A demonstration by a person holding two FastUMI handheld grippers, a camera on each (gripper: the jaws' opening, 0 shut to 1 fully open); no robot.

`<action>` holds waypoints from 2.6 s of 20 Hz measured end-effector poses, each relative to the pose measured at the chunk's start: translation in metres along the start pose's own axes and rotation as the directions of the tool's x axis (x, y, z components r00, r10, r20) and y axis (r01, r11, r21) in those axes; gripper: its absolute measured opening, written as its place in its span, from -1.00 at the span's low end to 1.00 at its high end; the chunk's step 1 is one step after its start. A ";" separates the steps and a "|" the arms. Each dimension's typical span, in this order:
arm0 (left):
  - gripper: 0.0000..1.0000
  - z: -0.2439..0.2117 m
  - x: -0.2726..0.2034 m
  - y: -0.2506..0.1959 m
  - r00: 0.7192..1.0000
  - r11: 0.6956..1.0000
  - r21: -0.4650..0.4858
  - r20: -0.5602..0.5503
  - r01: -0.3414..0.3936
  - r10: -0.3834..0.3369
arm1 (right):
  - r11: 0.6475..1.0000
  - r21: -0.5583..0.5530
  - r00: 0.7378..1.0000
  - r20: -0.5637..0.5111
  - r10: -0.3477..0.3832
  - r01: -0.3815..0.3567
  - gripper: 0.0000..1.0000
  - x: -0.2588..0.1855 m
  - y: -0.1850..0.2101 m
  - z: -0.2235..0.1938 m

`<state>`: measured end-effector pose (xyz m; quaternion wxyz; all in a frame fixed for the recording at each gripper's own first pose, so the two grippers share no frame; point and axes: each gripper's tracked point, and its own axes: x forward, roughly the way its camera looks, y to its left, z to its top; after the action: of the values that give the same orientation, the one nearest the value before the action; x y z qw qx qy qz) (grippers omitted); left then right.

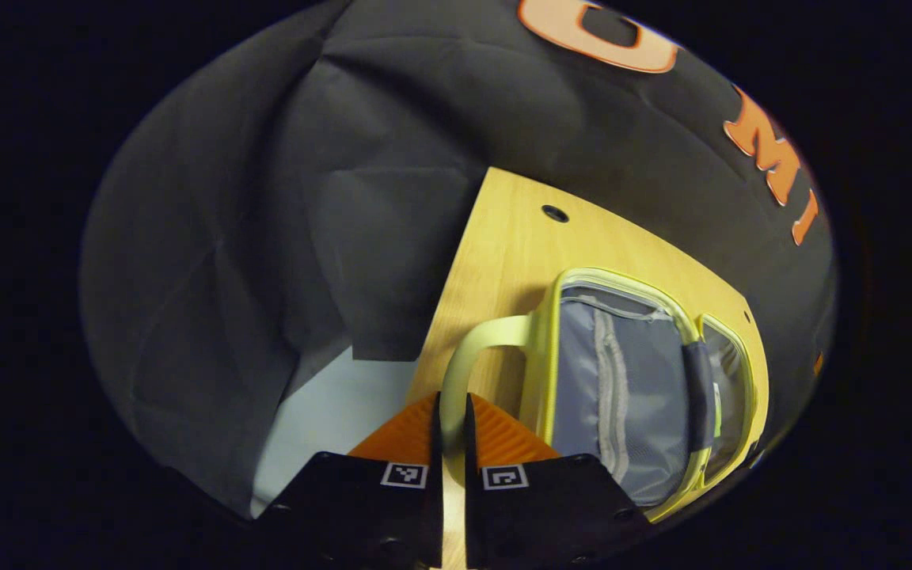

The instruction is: First open the suitcase, pack the skin care products into it, and then close the suitcase.

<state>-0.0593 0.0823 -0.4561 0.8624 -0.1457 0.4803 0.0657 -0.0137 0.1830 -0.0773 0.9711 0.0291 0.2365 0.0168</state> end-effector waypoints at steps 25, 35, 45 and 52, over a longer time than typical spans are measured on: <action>-0.79 0.103 -0.209 -0.374 0.881 0.955 0.285 0.428 0.079 -0.201 | 0.986 -0.069 0.980 0.119 0.161 -0.154 0.86 -0.001 -0.113 -0.007; -0.79 0.029 -0.161 -0.493 0.886 0.921 0.358 0.364 0.153 -0.289 | 0.984 -0.048 0.977 0.115 0.177 -0.173 0.85 0.006 -0.158 -0.027; -0.63 -0.065 -0.091 -0.554 0.937 0.876 0.472 0.250 0.103 -0.245 | 0.985 -0.041 0.977 0.125 0.171 -0.167 0.86 0.001 -0.193 -0.039; -0.09 -0.031 -0.141 -0.578 0.894 0.914 0.398 0.380 0.074 -0.238 | 0.989 -0.045 0.954 0.260 0.148 -0.141 0.85 -0.016 -0.195 0.009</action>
<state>-0.0125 -0.4721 -0.2436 0.9595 -0.0003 0.2733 -0.0679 -0.0204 -0.0131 -0.0745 0.9903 0.0359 0.1027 0.0867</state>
